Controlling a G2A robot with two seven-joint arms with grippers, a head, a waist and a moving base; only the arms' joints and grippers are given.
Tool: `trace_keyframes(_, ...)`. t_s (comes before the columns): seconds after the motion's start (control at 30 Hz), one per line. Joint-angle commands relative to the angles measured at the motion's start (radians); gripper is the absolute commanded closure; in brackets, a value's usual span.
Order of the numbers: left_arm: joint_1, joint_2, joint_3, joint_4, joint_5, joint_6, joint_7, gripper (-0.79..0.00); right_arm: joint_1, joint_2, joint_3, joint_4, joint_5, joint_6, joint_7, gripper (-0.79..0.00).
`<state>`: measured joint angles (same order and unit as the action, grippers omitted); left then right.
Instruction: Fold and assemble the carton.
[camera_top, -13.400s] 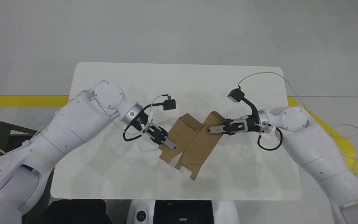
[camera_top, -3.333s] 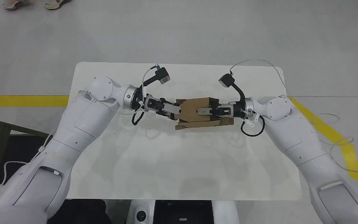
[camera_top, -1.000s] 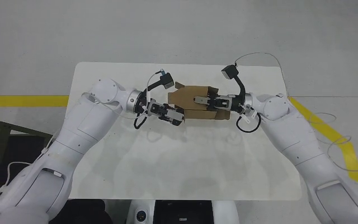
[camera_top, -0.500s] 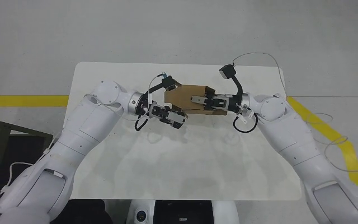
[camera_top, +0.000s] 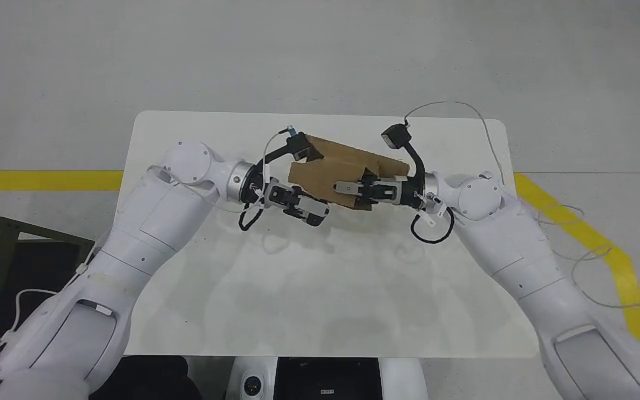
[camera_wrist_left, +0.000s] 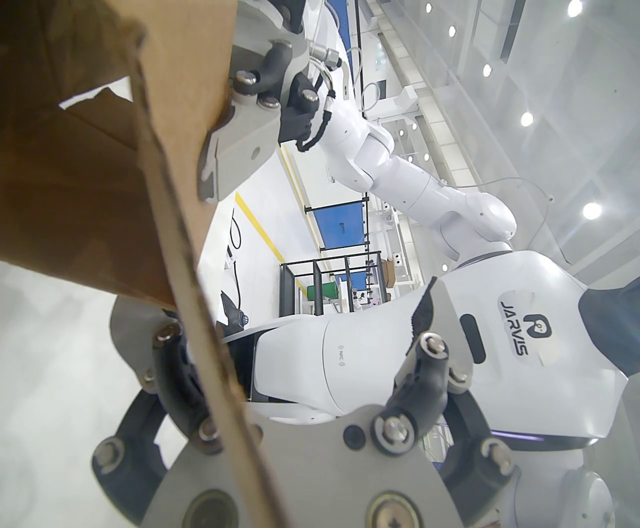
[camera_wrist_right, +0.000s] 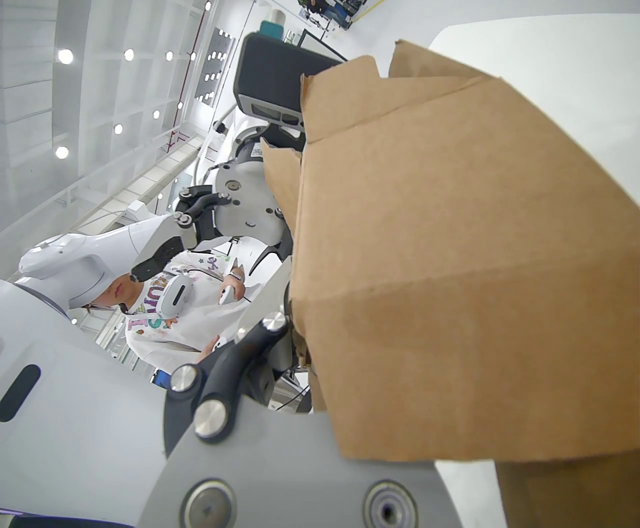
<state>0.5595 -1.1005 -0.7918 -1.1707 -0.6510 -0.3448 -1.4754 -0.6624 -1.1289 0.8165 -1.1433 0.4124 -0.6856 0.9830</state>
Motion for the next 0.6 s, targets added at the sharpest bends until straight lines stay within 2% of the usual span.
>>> trace_keyframes(0.0,0.002,0.001,-0.002,-0.001,0.000,0.001,-0.001,-0.785,0.002,-0.001,0.006,0.007,-0.004,-0.003,-0.004,0.000)
trace_keyframes(0.27,0.008,0.005,-0.007,-0.006,0.005,0.009,-0.009,-0.785,0.000,0.009,0.058,0.032,-0.011,-0.008,0.012,0.000)
trace_keyframes(0.57,0.004,0.031,-0.057,0.016,0.052,0.006,-0.006,-0.785,-0.031,0.047,0.138,0.010,0.040,0.030,0.182,0.000)
